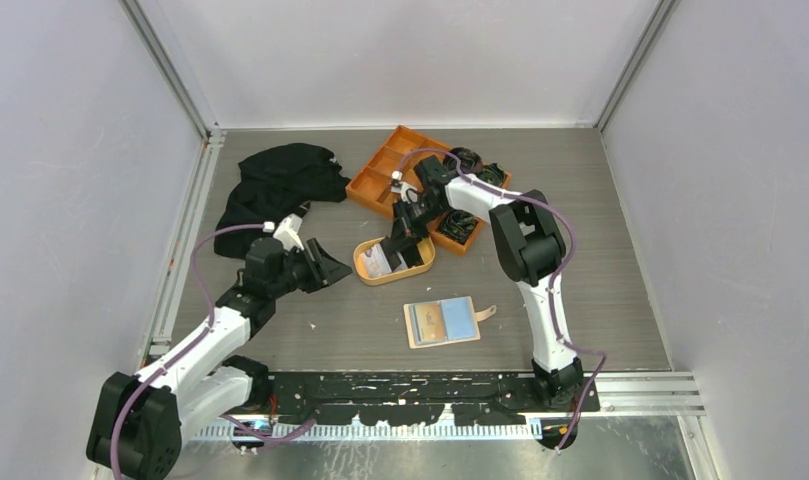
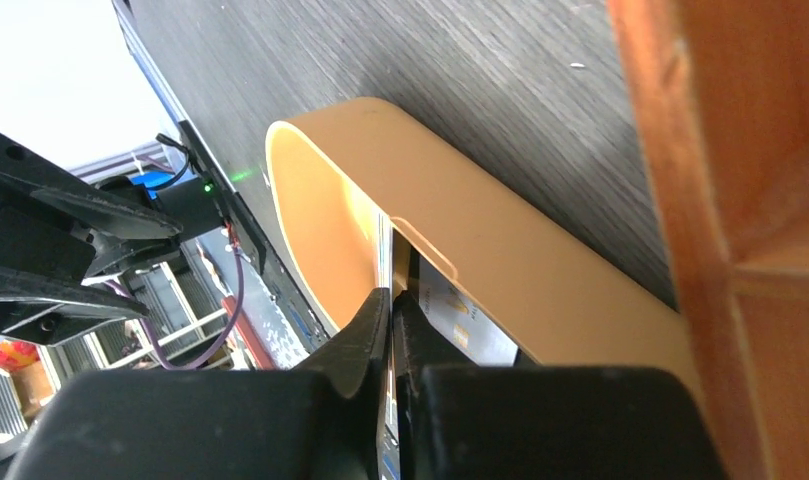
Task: Put the credit cards into the card holder
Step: Pick up the credit card from the storage box.
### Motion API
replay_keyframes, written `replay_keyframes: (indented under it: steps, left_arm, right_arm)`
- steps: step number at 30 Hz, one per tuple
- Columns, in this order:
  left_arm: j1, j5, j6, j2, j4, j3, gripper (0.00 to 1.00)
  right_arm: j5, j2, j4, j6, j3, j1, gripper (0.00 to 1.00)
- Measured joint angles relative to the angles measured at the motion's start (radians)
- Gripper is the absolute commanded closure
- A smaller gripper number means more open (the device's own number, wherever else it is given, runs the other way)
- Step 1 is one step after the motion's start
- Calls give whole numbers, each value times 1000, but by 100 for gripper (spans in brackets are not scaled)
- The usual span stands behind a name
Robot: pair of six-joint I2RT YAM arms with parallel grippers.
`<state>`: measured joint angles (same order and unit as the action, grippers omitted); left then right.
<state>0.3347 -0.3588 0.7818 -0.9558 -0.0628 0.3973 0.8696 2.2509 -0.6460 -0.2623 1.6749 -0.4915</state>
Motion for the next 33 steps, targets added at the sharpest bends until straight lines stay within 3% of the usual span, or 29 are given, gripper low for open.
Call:
replay_keyframes:
  steps: [5,12,22,28,33]
  left_arm:
    - [0,-16,27,23,-54,-35,52]
    - [0,-69,113,-2,-241,-109,33]
    - [7,-166,243,-132,-662,-180,33]
    - [131,-138,224,-159,-883,-183,32]
    - [246,-57,148,-145,-974,-187,32]
  right_arm:
    - [-23,-15,-17,22,-6,13,96]
    - [-34,-101,-36,69,-24,39,99]
    - [18,-279,-61,173,-89,78,99]
    - [114,-418,-41,200,-212,82,99]
    - [215,-636,161,85,-404,97,99]
